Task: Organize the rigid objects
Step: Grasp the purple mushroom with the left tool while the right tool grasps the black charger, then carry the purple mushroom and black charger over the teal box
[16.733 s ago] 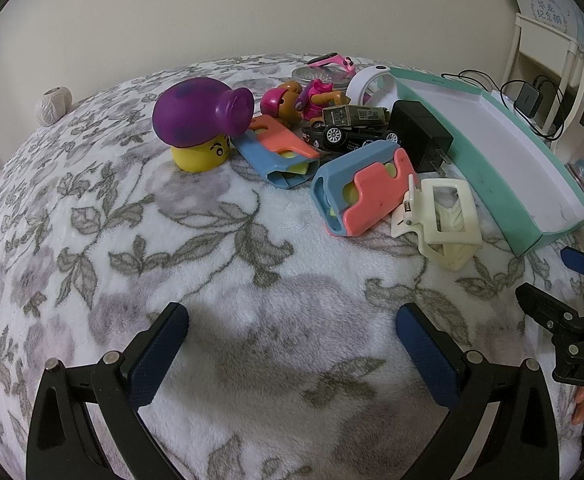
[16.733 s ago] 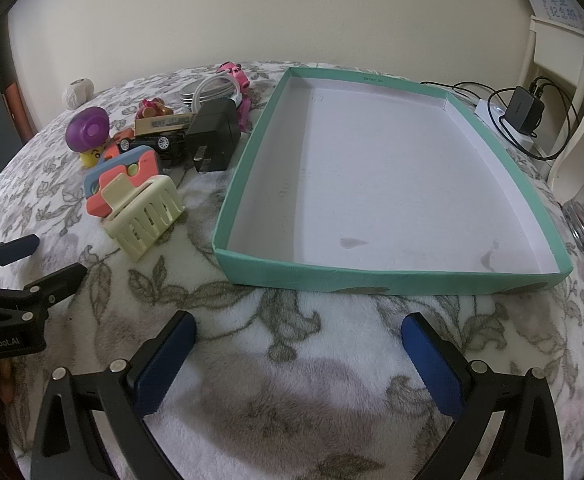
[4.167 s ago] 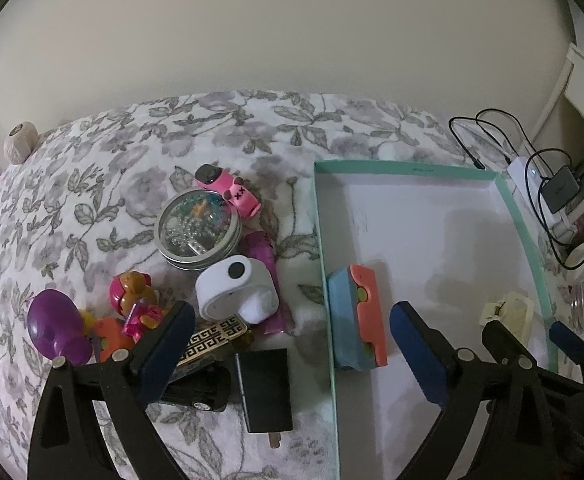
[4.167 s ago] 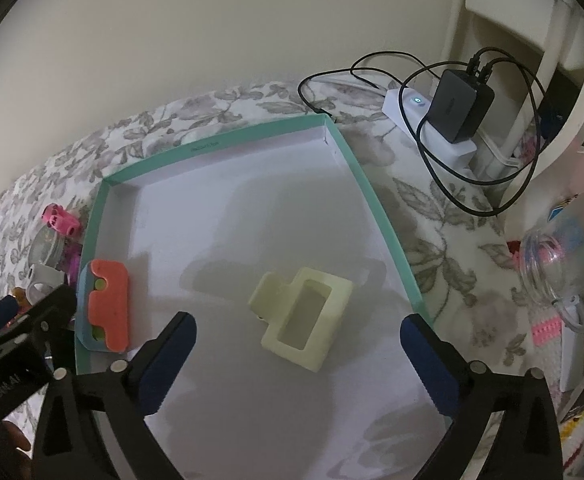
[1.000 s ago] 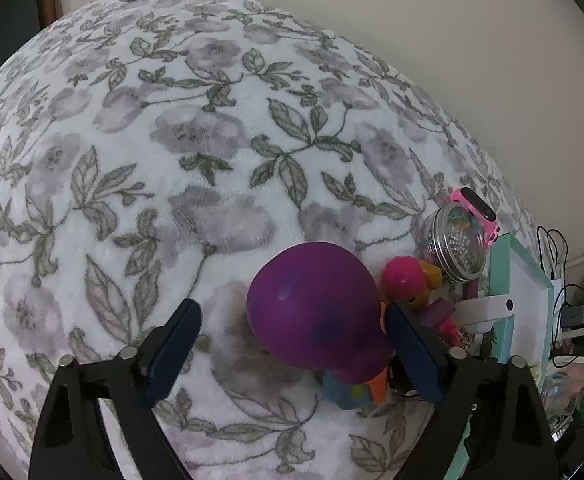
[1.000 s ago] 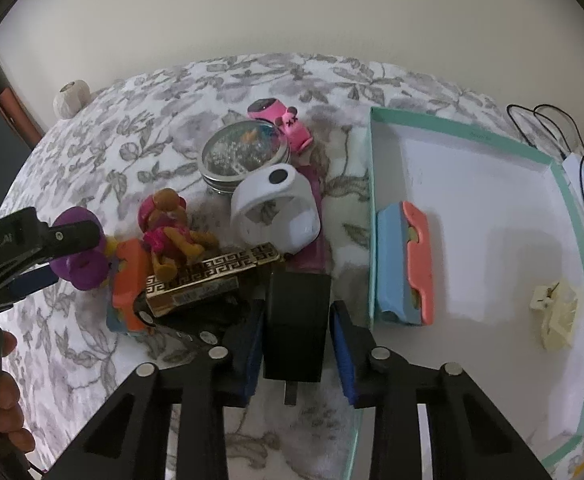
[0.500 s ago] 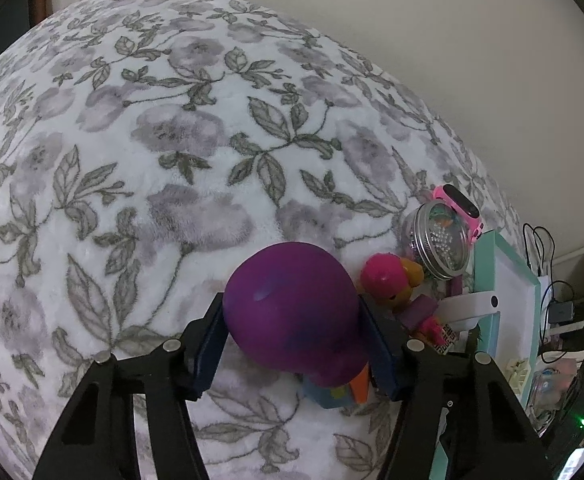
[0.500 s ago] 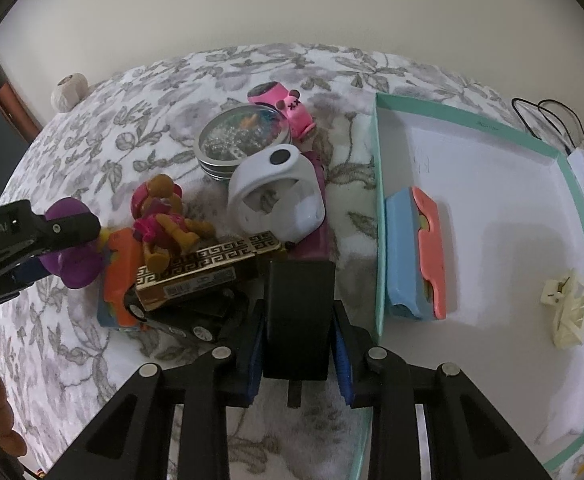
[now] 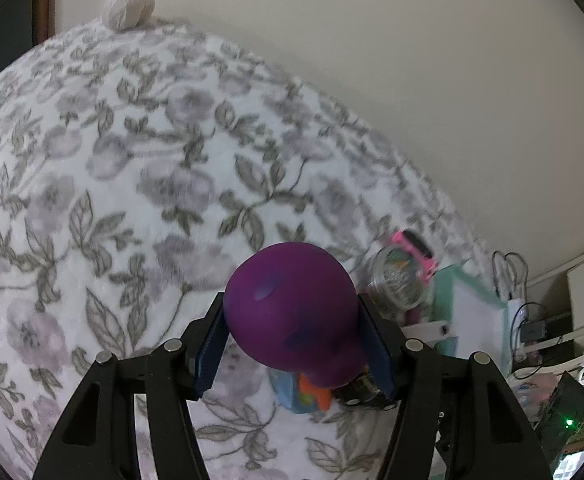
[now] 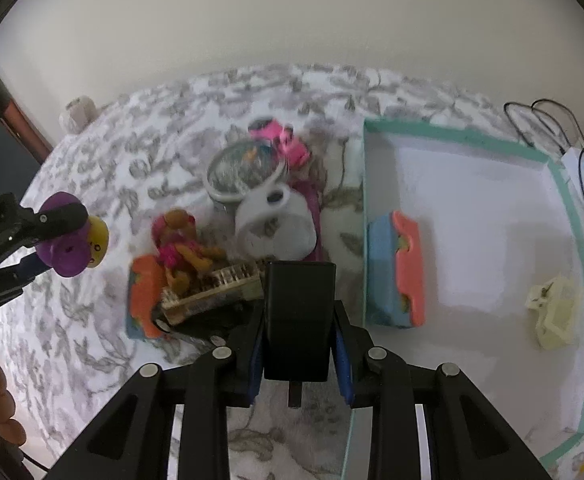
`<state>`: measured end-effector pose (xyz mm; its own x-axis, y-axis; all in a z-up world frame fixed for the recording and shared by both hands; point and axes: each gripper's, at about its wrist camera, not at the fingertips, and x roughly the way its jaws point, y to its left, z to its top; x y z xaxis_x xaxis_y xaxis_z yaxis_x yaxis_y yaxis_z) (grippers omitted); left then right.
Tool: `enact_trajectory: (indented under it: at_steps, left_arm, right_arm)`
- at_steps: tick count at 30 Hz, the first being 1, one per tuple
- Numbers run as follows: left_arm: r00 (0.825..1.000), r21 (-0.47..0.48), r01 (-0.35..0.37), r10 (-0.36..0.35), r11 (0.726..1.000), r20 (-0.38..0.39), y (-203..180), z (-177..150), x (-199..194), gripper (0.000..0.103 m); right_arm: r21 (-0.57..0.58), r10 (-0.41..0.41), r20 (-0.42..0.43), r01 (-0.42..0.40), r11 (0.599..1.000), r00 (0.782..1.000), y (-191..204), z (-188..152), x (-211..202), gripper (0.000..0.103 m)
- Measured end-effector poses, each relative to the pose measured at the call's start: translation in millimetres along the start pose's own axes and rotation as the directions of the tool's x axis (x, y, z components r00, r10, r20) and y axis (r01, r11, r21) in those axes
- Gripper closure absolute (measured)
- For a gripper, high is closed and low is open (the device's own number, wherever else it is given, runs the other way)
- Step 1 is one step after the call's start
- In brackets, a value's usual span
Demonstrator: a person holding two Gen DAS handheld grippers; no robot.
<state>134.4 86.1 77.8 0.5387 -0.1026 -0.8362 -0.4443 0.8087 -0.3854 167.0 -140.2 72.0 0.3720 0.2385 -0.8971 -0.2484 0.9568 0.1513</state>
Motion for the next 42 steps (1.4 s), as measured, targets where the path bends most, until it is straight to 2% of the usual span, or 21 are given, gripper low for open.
enact_trajectory:
  at_steps: [9, 14, 20, 26, 32, 36, 42]
  left_arm:
    - [0.990, 0.061, 0.083, -0.089, 0.995, 0.111, -28.4, 11.0, -46.4, 0.040]
    - [0.984, 0.121, 0.109, -0.124, 0.987, 0.125, -55.3, 6.4, -56.3, 0.040]
    - [0.979, 0.214, 0.149, -0.174, 0.965, 0.102, -96.8, -10.1, -57.0, 0.040]
    - [0.975, 0.308, 0.193, -0.217, 0.932, 0.047, -140.8, -34.7, -44.9, 0.040]
    - [0.970, 0.409, 0.232, -0.240, 0.882, -0.033, -186.4, -70.1, -28.7, 0.040]
    - [0.970, 0.451, 0.241, -0.223, 0.859, -0.093, -207.0, -91.5, -12.5, 0.040]
    - [0.966, 0.468, 0.251, -0.191, 0.847, -0.172, -219.6, -114.6, 11.3, 0.040]
  right_arm:
    - [0.033, -0.031, 0.149, 0.026, 0.999, 0.988, -19.5, 19.1, -59.0, 0.072]
    - [0.059, -0.117, 0.180, 0.108, 0.992, 0.977, -45.9, 21.9, -75.9, 0.072]
    - [0.149, -0.182, 0.193, 0.154, 0.977, 0.964, -92.5, 19.6, -90.4, 0.072]
    - [0.216, -0.266, 0.184, 0.225, 0.950, 0.946, -135.3, 13.1, -101.6, 0.072]
    - [0.247, -0.327, 0.129, 0.289, 0.925, 0.936, -165.1, 2.7, -99.3, 0.072]
    - [0.250, -0.347, 0.069, 0.321, 0.913, 0.935, -180.0, -6.6, -91.5, 0.072]
    - [0.265, -0.356, 0.003, 0.342, 0.901, 0.935, -195.3, -15.2, -76.2, 0.072]
